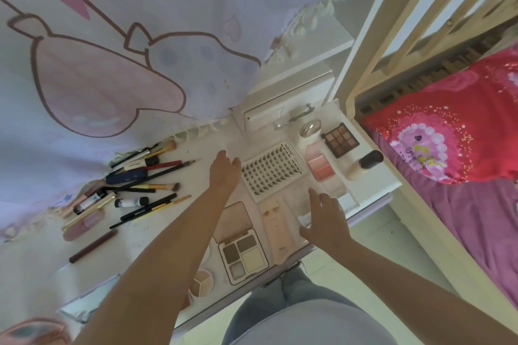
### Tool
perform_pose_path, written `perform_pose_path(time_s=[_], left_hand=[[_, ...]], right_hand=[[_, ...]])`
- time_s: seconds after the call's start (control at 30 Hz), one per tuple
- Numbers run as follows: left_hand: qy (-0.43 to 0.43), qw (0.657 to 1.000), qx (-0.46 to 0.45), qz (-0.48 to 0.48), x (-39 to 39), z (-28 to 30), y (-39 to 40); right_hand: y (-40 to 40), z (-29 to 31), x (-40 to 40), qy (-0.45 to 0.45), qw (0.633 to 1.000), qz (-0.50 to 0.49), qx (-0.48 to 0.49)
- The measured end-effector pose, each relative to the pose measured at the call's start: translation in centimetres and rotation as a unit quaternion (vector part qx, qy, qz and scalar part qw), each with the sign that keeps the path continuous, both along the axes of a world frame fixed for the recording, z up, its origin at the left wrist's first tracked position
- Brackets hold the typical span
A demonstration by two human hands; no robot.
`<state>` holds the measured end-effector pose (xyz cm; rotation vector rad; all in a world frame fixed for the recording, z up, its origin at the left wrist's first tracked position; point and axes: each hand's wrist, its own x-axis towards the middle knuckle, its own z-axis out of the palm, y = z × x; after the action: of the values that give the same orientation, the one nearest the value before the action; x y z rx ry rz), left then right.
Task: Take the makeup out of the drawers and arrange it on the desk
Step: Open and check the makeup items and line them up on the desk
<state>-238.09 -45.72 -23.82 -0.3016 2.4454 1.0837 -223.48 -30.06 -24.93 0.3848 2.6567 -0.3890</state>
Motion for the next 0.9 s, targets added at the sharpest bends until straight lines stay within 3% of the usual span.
perform_pose_path(time_s=[0.3,0.57,0.9], left_hand=[[-0.015,1.000,-0.003,-0.017,0.7,0.0,0.0],[0.076,0.995,-0.047,-0.042,0.6,0.1,-0.4],[0.040,0.997,-0.010,-0.058,-0.2,0.2,-0.2]], right_hand=[[0.0,-0.8,-0.2,0.047,0.999,-0.010,-0.014],[0.0,-1.4,0.9,0.062,0.996,-0.040,-0.041],[1.6,-2.2,2.4,0.037,0.999,-0.001,-0.029]])
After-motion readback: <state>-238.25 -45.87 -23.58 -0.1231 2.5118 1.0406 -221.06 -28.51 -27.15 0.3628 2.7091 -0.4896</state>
